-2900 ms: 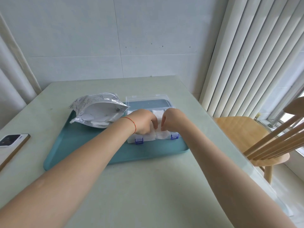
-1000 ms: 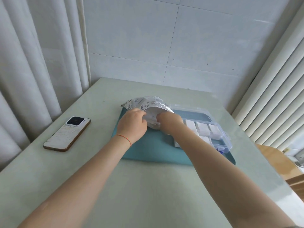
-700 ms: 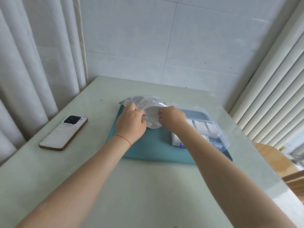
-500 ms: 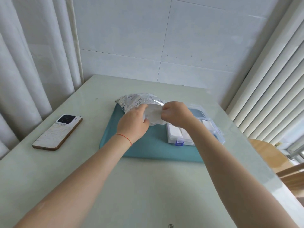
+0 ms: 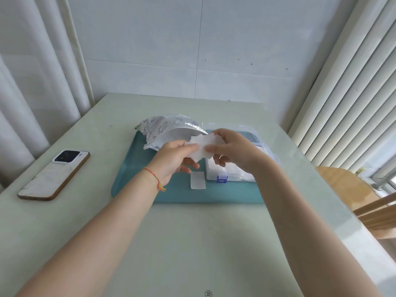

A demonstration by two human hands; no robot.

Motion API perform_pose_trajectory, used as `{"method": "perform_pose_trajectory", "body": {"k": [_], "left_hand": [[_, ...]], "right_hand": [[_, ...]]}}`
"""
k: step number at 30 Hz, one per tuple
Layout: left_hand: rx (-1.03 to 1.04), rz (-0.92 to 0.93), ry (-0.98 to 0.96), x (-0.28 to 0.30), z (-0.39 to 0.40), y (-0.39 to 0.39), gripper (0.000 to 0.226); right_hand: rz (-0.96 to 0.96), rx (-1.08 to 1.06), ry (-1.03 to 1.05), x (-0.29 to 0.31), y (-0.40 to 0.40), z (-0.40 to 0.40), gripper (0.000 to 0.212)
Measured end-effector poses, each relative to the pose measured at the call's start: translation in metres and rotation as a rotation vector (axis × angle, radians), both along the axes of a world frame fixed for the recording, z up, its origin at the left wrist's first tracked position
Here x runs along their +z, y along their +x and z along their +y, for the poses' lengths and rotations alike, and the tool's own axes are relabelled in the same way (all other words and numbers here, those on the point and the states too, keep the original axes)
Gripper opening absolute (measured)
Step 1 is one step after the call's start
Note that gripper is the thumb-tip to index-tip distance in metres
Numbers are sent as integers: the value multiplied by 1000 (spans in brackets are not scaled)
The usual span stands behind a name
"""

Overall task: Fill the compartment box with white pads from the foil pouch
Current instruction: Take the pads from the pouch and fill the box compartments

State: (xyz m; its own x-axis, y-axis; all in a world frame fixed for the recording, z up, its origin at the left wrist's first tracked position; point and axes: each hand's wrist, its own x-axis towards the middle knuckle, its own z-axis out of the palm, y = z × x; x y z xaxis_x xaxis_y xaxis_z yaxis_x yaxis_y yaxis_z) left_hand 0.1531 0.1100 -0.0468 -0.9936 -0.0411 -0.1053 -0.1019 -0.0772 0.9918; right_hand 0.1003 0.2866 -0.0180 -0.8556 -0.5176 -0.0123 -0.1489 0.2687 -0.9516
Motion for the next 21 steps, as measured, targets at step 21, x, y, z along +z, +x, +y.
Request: {"method": "perform_pose_trajectory", "body": {"k": [21], "left_hand": [[-304, -277, 371, -3, -1, -21, 26]], "right_hand": [[284, -120, 381, 7, -16, -18, 26]]}}
